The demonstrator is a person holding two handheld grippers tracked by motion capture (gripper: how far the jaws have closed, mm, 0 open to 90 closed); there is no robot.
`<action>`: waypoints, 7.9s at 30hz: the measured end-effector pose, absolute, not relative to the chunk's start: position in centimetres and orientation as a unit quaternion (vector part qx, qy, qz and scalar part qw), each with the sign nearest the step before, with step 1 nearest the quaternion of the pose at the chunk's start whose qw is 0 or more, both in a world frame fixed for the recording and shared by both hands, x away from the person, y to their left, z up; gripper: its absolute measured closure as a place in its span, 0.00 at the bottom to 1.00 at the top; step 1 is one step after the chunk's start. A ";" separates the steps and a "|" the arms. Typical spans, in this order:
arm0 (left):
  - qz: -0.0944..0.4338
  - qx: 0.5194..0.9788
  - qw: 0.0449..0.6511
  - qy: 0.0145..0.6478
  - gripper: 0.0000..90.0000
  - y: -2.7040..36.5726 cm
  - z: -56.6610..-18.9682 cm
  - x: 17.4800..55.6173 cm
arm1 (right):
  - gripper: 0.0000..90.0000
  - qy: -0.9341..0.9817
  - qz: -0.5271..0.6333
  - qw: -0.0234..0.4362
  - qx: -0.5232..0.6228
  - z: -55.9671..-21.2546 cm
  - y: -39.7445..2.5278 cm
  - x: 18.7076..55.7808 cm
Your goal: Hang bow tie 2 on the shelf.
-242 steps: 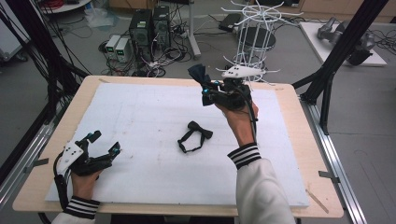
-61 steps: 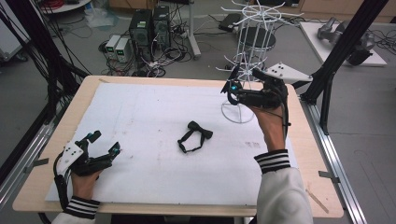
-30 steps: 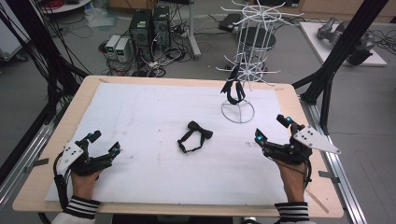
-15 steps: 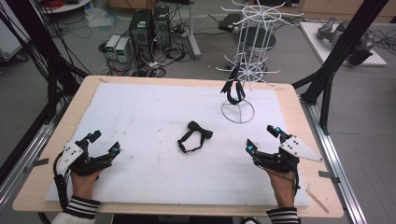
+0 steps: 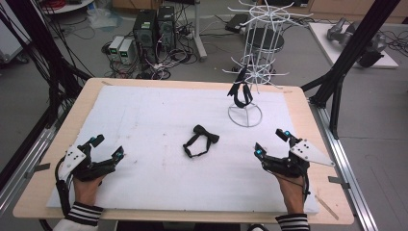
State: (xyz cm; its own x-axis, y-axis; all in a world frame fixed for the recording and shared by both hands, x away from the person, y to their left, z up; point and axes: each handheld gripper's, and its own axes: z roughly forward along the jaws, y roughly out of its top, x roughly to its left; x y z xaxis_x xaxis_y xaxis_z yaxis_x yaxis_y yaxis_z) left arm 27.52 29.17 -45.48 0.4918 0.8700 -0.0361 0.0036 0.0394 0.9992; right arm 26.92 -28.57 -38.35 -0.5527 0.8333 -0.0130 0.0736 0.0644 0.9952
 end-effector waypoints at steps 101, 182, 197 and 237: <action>0.347 0.599 0.625 0.362 0.14 29.3 -45.5 27.5 | 0.39 0.916 0.272 0.109 0.275 -39.3 -11.0 42.5; 0.346 0.599 0.624 0.363 0.14 29.2 -45.5 27.5 | 0.84 0.903 0.299 0.160 0.264 -36.2 -11.3 40.0; 0.347 0.599 0.624 0.363 0.14 29.2 -45.5 27.4 | 0.84 0.875 0.360 0.191 0.259 -34.0 -12.5 38.1; 0.351 0.601 0.622 0.360 0.14 29.2 -45.5 27.4 | 0.84 0.785 0.469 0.271 0.301 -30.4 -17.9 34.6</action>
